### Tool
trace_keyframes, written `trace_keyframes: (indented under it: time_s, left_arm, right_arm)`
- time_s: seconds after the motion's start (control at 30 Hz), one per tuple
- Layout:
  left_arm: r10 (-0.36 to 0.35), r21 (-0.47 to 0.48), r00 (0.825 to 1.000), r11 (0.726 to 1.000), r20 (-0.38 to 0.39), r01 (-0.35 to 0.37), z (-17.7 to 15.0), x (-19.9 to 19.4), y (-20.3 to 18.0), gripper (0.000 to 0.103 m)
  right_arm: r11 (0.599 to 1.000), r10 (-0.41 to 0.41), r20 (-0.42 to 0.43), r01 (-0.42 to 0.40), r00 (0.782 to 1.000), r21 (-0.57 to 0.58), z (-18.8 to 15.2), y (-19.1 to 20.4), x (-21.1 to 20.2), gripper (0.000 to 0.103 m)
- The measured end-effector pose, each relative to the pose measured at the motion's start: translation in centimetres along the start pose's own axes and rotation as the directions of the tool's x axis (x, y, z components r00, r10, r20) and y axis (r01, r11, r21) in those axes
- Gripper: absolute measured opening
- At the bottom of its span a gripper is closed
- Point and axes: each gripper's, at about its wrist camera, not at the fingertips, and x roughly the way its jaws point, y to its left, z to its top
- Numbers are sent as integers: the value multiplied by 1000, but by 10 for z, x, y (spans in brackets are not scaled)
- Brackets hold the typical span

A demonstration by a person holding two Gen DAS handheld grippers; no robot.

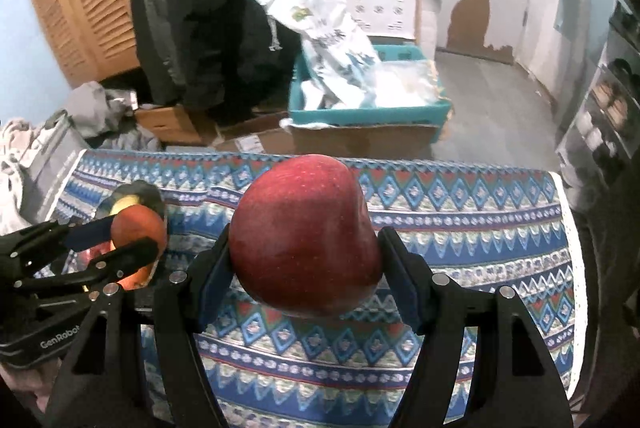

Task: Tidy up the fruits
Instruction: 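Lift and carry the tangerine in the left tool while the right tool carries the apple to the plate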

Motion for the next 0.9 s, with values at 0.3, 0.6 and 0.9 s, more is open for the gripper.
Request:
trace_keyframes:
  time_s: [0.3,0.6,0.9]
  left_arm:
    - [52,-95,999,994,-2,-52,-13,-7,58,45]
    - [103,-190,995,976,-18,-104,-28,-10,114,45]
    - [160,-254,987,953,-27,-162,-43,-14,161,45]
  right_arm:
    - [997,57,-19,-58,998,-46,10,44,19,70]
    - [988,106,-54,-112,993,-106,17,96,42,70]
    - [977,137,-82,-149,987,-154,23,142,59,70]
